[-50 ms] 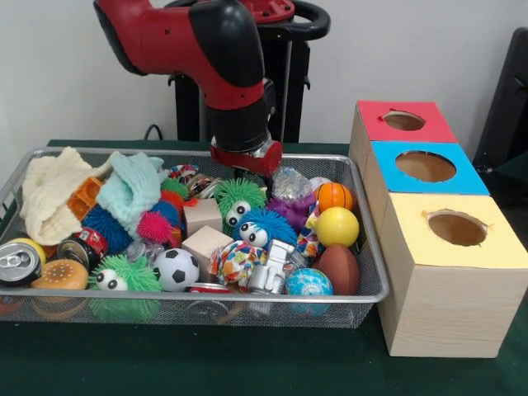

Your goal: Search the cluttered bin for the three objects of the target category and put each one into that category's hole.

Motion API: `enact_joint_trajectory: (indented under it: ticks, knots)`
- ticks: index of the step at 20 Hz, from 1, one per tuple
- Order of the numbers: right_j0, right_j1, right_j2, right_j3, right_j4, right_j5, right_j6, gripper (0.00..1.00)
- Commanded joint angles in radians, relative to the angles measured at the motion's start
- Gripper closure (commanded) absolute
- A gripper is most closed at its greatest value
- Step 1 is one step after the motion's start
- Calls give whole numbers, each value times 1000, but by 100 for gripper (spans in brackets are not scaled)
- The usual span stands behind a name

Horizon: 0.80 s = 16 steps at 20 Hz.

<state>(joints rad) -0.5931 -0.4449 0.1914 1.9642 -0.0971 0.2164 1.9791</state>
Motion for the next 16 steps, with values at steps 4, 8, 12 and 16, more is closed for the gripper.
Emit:
enact_joint_trajectory:
  ticks: [4, 8, 12, 16]
  knots:
    - [-38, 171, 157, -76, 59, 37, 80, 0]
    - [-22, 180, 127, -98, 11, -22, 67, 100]
    - [89, 138, 4, -155, -7, -19, 97, 100]
    - [85, 136, -6, -185, -5, 30, 64, 100]
